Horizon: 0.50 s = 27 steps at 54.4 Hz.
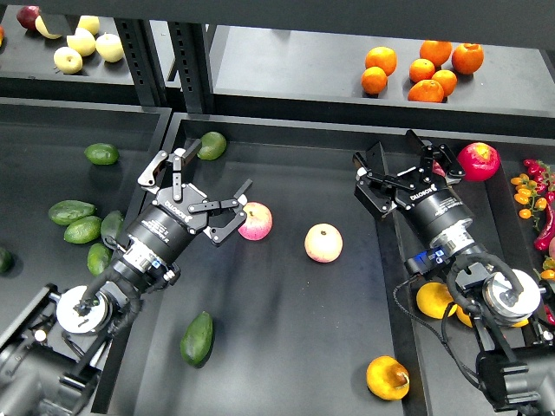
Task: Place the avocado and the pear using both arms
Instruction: 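Swing the left gripper over toward the bin of green avocados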
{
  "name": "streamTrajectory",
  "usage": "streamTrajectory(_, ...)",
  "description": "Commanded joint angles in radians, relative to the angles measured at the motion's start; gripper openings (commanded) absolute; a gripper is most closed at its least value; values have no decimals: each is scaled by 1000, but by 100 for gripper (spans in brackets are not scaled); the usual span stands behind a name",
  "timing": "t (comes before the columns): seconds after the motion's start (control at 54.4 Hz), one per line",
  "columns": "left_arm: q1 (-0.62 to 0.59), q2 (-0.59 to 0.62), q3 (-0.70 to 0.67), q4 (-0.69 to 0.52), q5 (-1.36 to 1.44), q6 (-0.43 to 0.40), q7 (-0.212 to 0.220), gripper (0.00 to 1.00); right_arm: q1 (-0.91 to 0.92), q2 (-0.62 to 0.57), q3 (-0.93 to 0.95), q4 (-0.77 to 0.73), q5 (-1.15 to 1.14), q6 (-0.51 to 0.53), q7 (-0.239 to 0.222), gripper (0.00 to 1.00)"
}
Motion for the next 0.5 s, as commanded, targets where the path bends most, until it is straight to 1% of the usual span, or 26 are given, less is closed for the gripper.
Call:
streamTrajectory(0.0,-69,142,79,5,1,-15,50,100,2,0,11,-3,-19,-4,12,100)
streamTrajectory(0.055,-101,197,115,12,1,-29,70,100,2,0,13,-3,-24,-5,20,100)
streamTrajectory(0.073,-130,243,150,19,1,-38,89,100,2,0,13,-3,-27,-5,25,100)
streamTrajectory(0.092,-144,260,165,21,1,-43,98,100,2,0,14,-3,-27,-5,25,100)
streamTrajectory(0.165,-180,302,204,19,0,-51,141,100,2,0,19,-5,-28,-8,25,100)
streamTrajectory(0.202,-194,326,224,19,-2,-55,171,100,2,0,19,-5,-28,-8,26,100)
streamTrajectory(0.349,-255,400,308,15,3,-68,171,100,3,0,27,-5,-37,-8,25,100)
streamTrajectory(0.478,-351,463,427,13,4,-85,171,100,8,0,42,-5,-42,-21,25,100)
